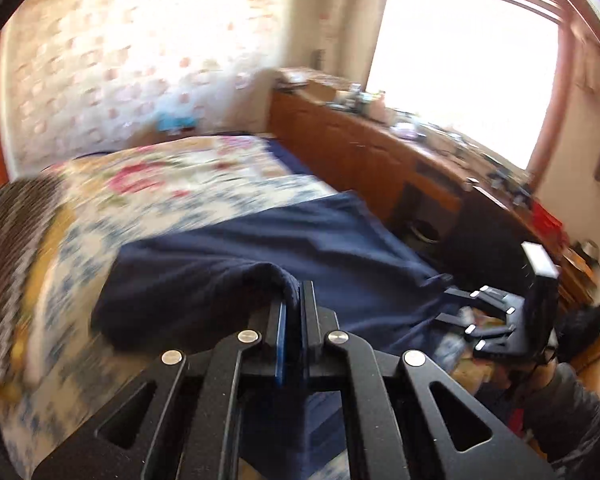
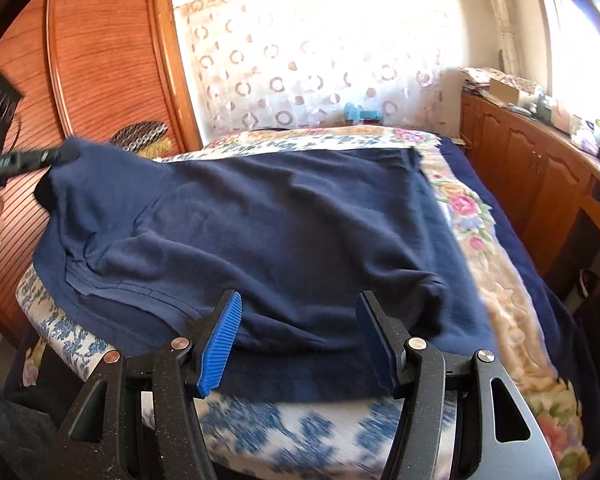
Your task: Fold small clothes
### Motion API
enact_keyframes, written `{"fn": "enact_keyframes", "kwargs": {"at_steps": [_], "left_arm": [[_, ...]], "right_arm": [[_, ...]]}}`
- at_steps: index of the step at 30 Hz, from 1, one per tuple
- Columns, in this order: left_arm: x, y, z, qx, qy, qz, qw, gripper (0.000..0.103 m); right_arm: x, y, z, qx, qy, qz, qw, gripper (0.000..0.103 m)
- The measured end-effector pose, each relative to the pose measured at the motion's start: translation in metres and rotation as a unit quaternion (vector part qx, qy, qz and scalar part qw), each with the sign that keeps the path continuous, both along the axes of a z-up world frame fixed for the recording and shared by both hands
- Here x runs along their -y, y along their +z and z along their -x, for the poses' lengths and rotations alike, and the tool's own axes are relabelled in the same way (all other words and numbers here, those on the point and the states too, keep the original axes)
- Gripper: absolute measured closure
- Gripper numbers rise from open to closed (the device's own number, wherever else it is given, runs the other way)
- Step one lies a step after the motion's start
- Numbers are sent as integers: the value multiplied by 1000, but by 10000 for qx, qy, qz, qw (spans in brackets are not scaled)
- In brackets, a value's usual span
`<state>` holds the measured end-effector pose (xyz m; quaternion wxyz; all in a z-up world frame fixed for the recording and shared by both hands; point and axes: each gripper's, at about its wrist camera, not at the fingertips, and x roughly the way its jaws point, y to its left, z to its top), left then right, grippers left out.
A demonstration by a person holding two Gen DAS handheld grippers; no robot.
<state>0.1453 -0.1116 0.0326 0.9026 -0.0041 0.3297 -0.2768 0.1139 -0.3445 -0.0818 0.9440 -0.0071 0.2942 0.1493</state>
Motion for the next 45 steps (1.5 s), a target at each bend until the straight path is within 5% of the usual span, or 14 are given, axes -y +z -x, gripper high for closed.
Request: {"fn": "enact_keyframes", "kwargs": {"at_steps": [9,17,19,20,21,29,45], "left_arm": [[123,36,-19,301,-1050,-337,9934,97],[171,28,-27,169,-1331,-610,9891,97],[173,24,-26,132,-1387,-643,9882,92],[174,24,-26,120,-1387,-676,9879,81],[174,23,-26,126,-1374,-693,9880,69],[130,6,-42,0,-997,-646,9929,30],[4,-36,-61,-127,68,-787,9968,28]], "right_arm": [[38,5,35,175,-323,-120,9993,41],[63,6,61,249,-644,-248,9973,41],[65,7,64,223,-686,-248,9971,41],[65,7,65,211,-704,-245,9970,41],[65,6,66,201,-716,-247,9969,41],[62,14,55,218,-656,-193,9974,41],[-32,51,-46,26,600,277,9978,41]]}}
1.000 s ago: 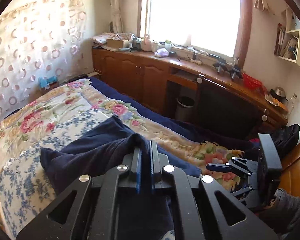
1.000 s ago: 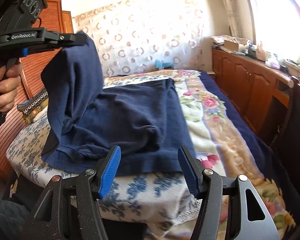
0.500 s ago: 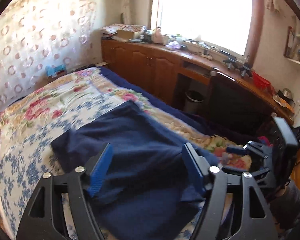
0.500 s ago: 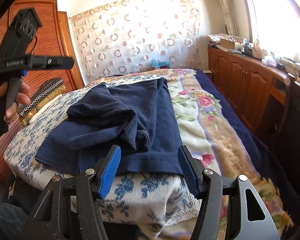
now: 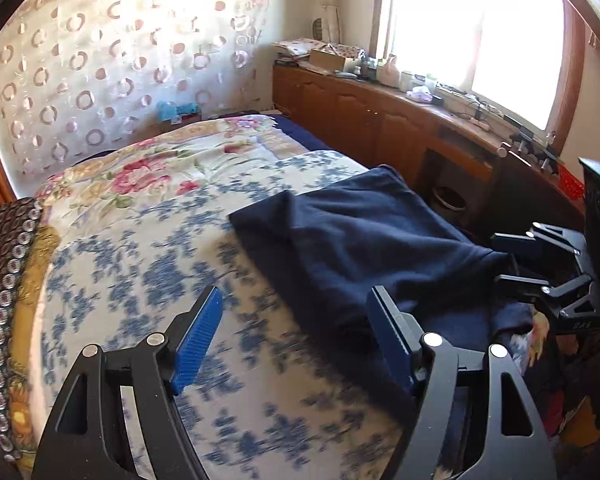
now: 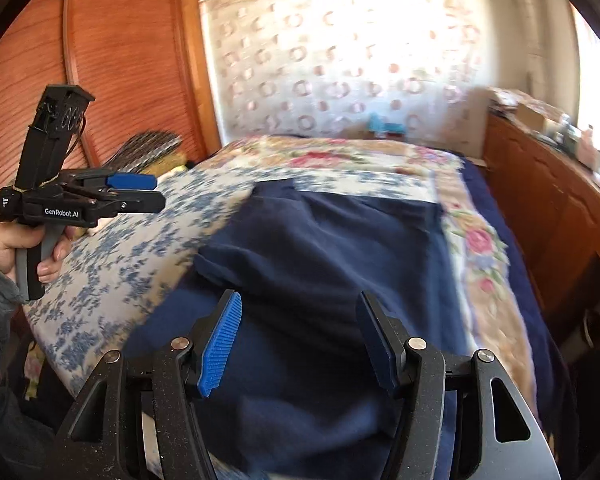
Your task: Fold small clothes
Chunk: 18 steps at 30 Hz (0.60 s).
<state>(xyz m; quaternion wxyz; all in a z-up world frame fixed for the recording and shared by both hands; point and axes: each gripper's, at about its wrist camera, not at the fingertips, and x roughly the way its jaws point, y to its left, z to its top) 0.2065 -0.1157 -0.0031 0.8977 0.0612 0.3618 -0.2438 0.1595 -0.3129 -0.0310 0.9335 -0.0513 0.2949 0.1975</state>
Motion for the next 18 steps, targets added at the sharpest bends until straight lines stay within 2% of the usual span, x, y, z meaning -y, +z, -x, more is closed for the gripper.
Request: {"fn": "enact_keyframes", "kwargs": {"at_steps": [7,18], "left_arm": [[-31,5,-4,174,17,10,9998,28],[-43,-14,-19,170,-152,126,9997,28]], "right_arm": [[-46,-3,-49,-470,580,217,9970,41],[-84,-18,-95,-1072,736,747,9887,42]]}}
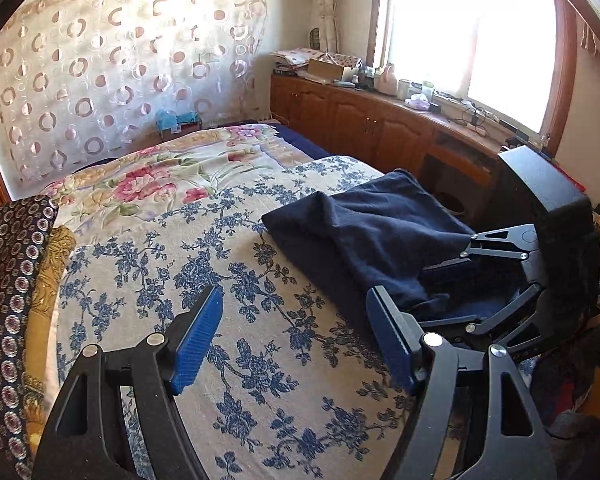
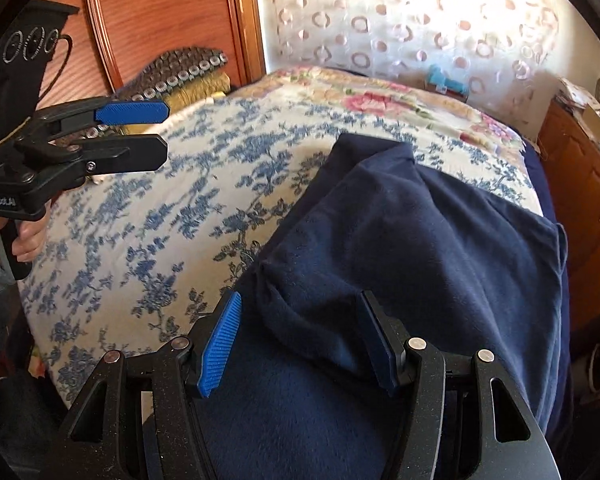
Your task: Fold small clothes
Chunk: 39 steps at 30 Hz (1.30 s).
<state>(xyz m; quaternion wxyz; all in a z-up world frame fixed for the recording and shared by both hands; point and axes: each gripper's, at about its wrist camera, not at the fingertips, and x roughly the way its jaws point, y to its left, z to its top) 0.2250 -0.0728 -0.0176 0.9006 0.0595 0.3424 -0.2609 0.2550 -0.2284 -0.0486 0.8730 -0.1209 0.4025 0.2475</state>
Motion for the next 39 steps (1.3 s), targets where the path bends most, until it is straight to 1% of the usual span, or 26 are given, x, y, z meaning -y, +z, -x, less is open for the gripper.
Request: {"fn": "enact_keyframes", "kwargs": {"at_steps": [2,5,6,7,8,11,14,16,18,21,24,26,28,31,33,35,37,38,39], "left_arm": [[1,-8,-5,-1,2,-16,10000,28],[2,-21,-11,-65,-1,2,10000,28],[3,-25,-13,-95,-12,32,9999,28],[3,-27,-14,-106,-28,54,9999,28],[4,-30,-14,-107,-55,76,9999,28],[4,-35,-16,-99,-125,129,9998,28],[3,-38,-17,-145,-143,242,9995,28],[3,-39,-17,-157,-173,288,9993,28],[5,-38,-15,-127,-204,272,9993,28],[6,-39,-13,-100,-243,252,9993,28],[10,-40,-12,-85,-268,192,9994,28],[12,-42,-11,-97,-282,164,9994,28],[13,-44,-11,-115,-287,125,9994,28],[14,-46,-11,-156,-274,73,9995,28],[15,-47,-11,-167,-261,32,9995,28],[17,-48,-11,-171,-239,8,9996,28],[18,-49,-11,-189,-219,-27,9996,28],[18,-49,-12,-193,-214,-38,9996,28],[19,-49,-12,-198,-211,-55,9996,28]], "right_arm": [[-6,-5,-6,-59,-51,88,9999,42],[-11,-15,-11,-120,-121,134,9998,59],[-12,-17,-11,-130,-124,94,9998,73],[-13,-17,-12,-136,-139,48,9998,91],[-11,-13,-12,-97,-215,-9,9997,94],[6,6,-8,7,-377,-498,9980,95],[27,33,-8,246,-556,-669,9959,96],[42,50,-13,417,-651,-625,9950,96],[57,64,-23,594,-798,-418,9942,96],[85,77,-49,798,-1094,-56,9908,96],[107,75,-80,722,-1377,226,9876,97],[119,63,-101,453,-1550,252,9866,97],[129,51,-115,405,-1807,357,9821,97],[144,40,-129,348,-2148,292,9756,96],[147,39,-130,450,-2315,267,9714,96],[136,42,-132,560,-2365,219,9698,92],[130,45,-127,621,-2296,99,9712,74],[130,43,-122,624,-2197,5,9736,70],[127,42,-119,609,-2099,-43,9758,63]]}}
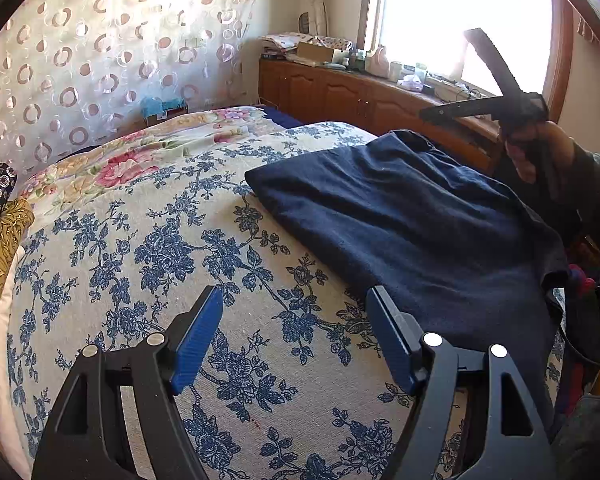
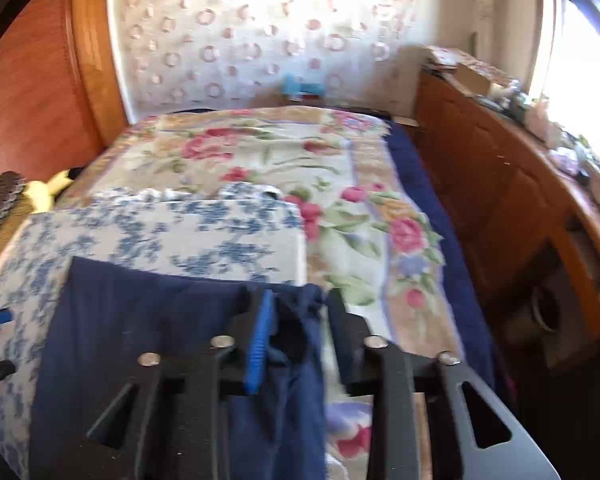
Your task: Fold small clothes
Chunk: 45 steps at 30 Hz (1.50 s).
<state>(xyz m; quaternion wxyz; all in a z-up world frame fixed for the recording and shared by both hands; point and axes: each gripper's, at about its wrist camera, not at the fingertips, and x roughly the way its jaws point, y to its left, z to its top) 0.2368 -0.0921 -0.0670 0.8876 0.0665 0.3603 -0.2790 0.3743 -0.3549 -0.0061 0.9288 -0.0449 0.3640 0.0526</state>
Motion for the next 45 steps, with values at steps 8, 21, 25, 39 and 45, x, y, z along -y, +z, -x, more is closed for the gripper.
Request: {"fn": "enact_keyframes", "kwargs": {"at_steps": [8,21,25,39,45], "left_arm": [[10,5,9,-16,5,-146,9999,28],[34,18,47,119,-131,-262,9995,28],[47,20,60,134,-215,-311,9992,28],[63,14,102,75,-150,-300,9994,28],[61,13,115,65,-20,-120,9999,28]], "right_arm": [[-6,-41,-26,-643,442,221,9967,60],[16,-14,2,-184,14,557,9983,77],[6,-3,49,-28,335,293,9990,77],[-69,-63,186,-164,676,-391,9968,52],[-83,-70,213,201,317,-312,9988,51]]}}
